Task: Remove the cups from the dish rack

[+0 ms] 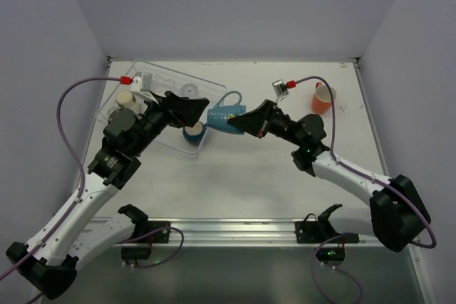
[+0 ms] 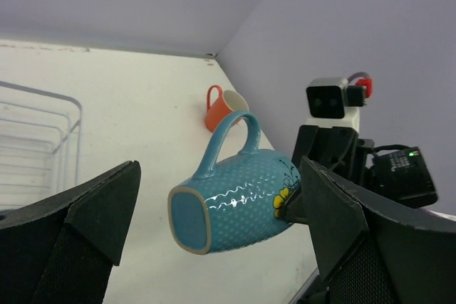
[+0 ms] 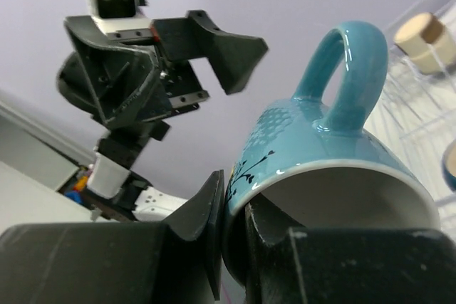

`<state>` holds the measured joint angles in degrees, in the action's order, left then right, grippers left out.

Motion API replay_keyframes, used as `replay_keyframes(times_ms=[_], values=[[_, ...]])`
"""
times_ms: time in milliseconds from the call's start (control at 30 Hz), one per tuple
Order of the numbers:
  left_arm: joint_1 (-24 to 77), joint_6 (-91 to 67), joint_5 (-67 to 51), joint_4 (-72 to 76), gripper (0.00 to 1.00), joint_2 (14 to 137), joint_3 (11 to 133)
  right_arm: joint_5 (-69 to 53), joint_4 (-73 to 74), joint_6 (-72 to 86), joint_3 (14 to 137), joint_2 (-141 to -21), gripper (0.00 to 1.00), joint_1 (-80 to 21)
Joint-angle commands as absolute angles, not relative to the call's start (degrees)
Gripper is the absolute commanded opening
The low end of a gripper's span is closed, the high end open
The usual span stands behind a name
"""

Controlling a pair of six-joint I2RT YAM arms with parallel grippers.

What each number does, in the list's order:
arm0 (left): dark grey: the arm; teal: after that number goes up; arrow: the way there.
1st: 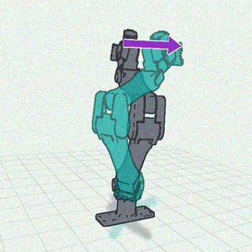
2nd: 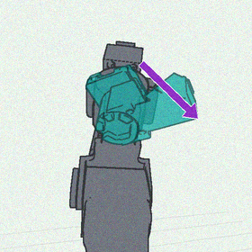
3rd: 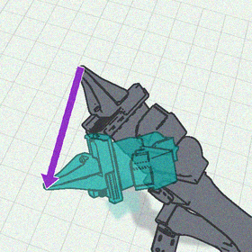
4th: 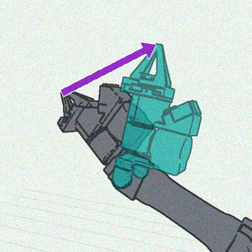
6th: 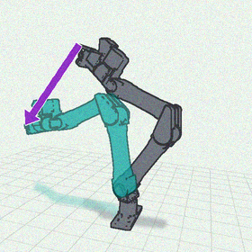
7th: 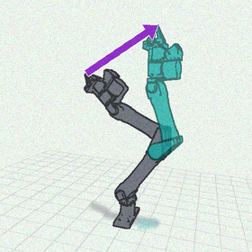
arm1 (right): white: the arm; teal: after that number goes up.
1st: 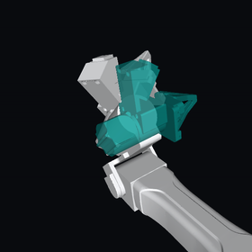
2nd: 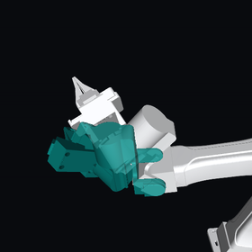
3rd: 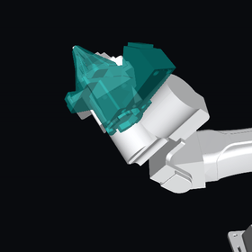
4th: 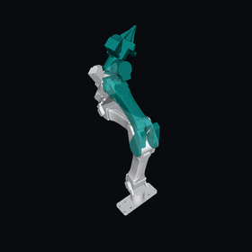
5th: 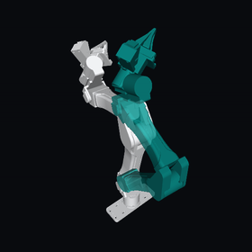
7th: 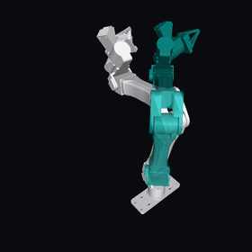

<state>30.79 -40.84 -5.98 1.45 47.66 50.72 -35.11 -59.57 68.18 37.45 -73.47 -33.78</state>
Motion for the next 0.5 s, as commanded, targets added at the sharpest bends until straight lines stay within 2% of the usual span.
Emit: replay_keyframes(times_ms=[0,33,100,133,233,300,467], values=[[30.76,-33.42,-1.50,-6.23,1.00,46.93,54.92,-30.94,-45.22,55.93,42.44,-66.12,0.00,-33.05],[30.76,-32.35,-1.32,-7.46,1.00,47.02,55.28,-29.81,-32.39,52.94,46.02,-64.88,0.00,-32.87],[30.76,-29.02,-0.79,-11.94,1.00,47.11,55.46,-23.32,-17.22,40.47,51.56,-63.20,0.00,-32.87],[30.76,-27.96,-0.88,-13.17,1.00,47.02,55.02,-20.68,-3.39,36.69,57.94,-63.11,0.00,-32.70],[30.76,-24.53,-0.97,-17.22,1.00,46.50,51.96,-10.83,16.35,24.02,69.29,-65.38,0.00,-31.47],[30.76,-23.12,-2.36,-18.02,1.00,44.66,49.85,-4.61,22.99,18.47,73.89,-69.16,0.00,-28.93],[30.76,-20.23,-0.36,-17.58,1.00,38.42,45.97,1.48,38.83,9.34,88.31,-81.70,0.00,-24.09]])
